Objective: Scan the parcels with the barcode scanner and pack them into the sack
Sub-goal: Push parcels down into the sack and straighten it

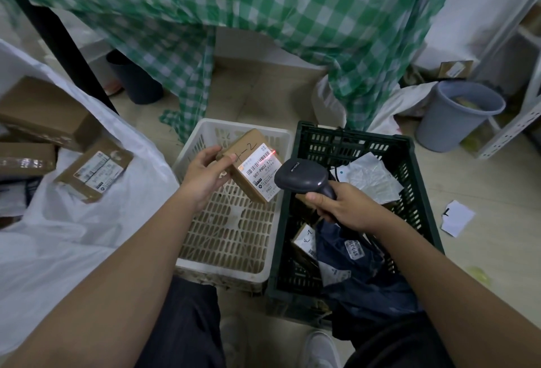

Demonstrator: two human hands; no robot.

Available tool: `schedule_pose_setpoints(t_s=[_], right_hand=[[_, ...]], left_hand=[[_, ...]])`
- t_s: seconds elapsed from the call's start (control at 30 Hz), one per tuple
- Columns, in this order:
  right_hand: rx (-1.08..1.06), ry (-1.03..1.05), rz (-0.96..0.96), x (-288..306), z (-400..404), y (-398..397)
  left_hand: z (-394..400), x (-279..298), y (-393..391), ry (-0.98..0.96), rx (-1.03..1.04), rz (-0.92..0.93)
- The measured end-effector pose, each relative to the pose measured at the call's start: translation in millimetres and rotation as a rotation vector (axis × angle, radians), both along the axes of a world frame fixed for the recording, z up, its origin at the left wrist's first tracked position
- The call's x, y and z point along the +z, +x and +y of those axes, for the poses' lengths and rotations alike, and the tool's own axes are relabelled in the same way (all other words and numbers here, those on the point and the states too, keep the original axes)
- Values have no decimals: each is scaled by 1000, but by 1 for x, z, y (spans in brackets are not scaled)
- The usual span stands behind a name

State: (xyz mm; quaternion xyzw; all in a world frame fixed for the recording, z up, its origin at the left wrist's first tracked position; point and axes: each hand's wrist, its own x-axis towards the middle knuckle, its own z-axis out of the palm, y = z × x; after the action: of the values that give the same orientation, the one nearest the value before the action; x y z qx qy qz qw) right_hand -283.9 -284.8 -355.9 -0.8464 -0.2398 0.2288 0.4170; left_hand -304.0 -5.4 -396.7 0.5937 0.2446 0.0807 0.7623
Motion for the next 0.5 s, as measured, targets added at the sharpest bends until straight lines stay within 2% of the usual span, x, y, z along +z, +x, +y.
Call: schedule_pose_setpoints(t_s=[0.3, 0.5], right_hand=[[21, -3, 1, 2, -1, 1], [-38, 74, 15, 5, 8, 3]], left_hand=[[3, -2, 1, 50, -1, 11], [6, 6, -2, 56, 13, 2]])
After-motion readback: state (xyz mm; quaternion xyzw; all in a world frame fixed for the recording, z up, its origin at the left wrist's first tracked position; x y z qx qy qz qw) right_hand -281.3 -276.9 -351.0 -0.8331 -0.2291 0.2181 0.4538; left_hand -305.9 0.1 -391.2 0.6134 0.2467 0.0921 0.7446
